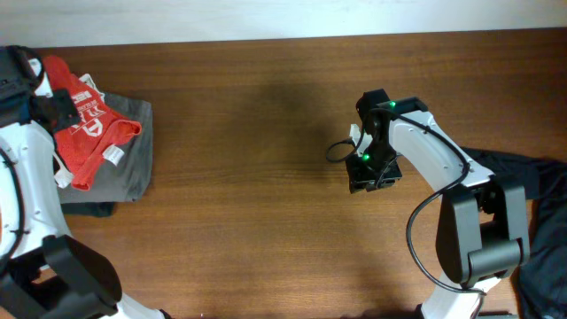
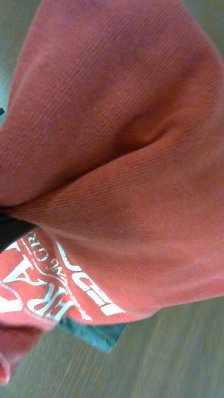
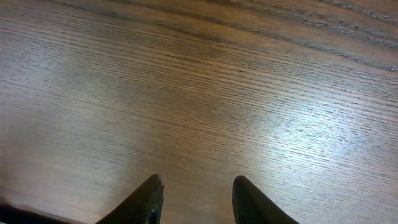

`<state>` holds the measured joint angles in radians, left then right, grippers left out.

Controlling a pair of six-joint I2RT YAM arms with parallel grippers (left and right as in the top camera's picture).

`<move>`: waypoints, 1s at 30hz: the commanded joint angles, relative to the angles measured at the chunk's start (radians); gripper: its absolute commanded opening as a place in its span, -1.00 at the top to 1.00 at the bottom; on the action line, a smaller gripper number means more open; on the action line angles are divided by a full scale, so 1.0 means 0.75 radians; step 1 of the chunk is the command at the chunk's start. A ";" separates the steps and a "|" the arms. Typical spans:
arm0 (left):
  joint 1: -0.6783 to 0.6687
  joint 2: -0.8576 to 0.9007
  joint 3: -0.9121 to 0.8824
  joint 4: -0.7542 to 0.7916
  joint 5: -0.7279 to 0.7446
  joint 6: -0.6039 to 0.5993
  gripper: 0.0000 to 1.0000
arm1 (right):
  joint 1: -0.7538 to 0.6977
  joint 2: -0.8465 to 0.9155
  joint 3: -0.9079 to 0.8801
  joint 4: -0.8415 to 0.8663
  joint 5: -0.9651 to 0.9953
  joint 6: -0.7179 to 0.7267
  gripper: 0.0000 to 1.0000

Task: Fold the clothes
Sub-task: 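Carry the folded red shirt left onto the clothes stack with the left gripper, then release the red shirt on the stack and adjust it with the left gripper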

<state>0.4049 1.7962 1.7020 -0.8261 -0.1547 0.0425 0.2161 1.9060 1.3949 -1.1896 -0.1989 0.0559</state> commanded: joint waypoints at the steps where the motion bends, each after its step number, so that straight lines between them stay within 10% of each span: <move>1: 0.044 0.061 0.043 0.025 -0.023 0.020 0.99 | -0.010 -0.023 -0.002 -0.007 0.021 0.007 0.17; 8: 0.103 0.139 0.043 0.087 -0.013 0.020 0.78 | -0.010 -0.023 -0.002 -0.012 0.021 0.007 0.17; 10: 0.131 0.153 0.043 0.101 -0.014 0.017 -0.04 | -0.010 -0.023 -0.002 -0.015 0.021 0.007 0.17; 11: 0.143 0.156 0.043 0.102 -0.014 0.003 -0.99 | -0.010 -0.023 -0.002 -0.015 0.021 0.007 0.17; 24: 0.239 0.077 0.044 -0.006 0.712 -0.151 -0.99 | -0.010 -0.023 -0.002 -0.025 0.021 0.006 0.17; 30: 0.163 0.070 0.043 -0.109 0.677 -0.074 -0.99 | -0.010 -0.022 -0.002 -0.026 0.021 0.006 0.17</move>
<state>0.5560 1.8835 1.7096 -0.8928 0.3103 -0.0486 0.2161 1.9060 1.3949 -1.2045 -0.1989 0.0559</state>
